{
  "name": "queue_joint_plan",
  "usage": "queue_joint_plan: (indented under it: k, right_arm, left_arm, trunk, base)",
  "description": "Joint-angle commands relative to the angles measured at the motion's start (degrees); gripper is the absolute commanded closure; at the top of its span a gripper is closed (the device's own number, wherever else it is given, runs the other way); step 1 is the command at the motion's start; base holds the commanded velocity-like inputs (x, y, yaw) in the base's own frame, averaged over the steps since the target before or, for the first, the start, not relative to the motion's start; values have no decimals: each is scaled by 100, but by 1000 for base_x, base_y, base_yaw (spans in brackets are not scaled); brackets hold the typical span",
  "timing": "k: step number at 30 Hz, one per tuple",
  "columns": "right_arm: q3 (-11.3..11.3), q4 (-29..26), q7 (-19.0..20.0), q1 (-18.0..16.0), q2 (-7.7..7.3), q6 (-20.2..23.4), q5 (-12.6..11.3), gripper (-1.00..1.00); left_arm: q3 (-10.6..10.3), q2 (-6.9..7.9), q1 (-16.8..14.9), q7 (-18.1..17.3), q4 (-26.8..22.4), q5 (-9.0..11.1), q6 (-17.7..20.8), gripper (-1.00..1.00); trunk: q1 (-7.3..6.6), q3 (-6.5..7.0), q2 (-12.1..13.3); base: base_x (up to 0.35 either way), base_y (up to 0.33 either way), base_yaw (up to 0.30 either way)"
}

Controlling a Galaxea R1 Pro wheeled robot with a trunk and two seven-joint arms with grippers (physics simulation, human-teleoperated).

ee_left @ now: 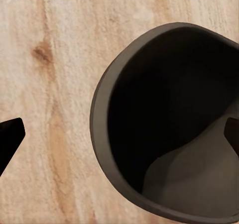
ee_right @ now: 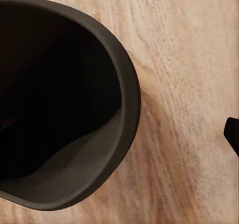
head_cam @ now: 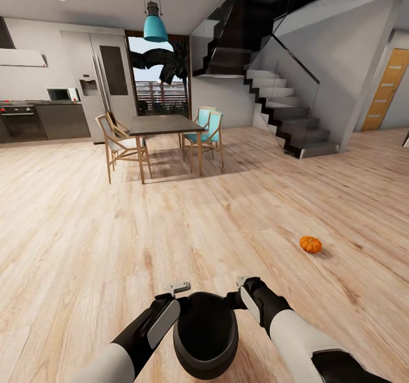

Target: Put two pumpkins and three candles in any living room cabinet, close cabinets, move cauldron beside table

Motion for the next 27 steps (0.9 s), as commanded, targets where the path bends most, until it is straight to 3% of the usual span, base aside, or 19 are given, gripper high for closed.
queue_joint_plan:
  k: [1,6,11,22,27]
  right_arm:
    - [8,-1,1,-2,0,0,1,-100]
    - [26,-4,7,-3,0,-99,2,-100]
    - [38,-3,15,5,0,-557,2,-100]
    - [34,28,-8,2,0,-632,13,-100]
    - [32,45,1,1,0,-639,4,-100]
  left_arm:
    - [2,2,0,0,0,3,0,-100]
    - [17,19,-1,4,-32,12,0,-100]
    - [28,22,3,191,-72,31,0,-100]
    - [25,5,-10,229,-79,43,171,-100]
    - [29,6,-16,228,-79,40,241,-100]
  trunk:
    - [0,0,0]
    - [88,-72,-160]
    - [198,-162,-361]
    - [439,-358,-802]
    - [452,-468,-809]
  base:
    - [0,0,0]
    - [0,0,0]
    - [0,0,0]
    - [0,0,25]
    - [0,0,6]
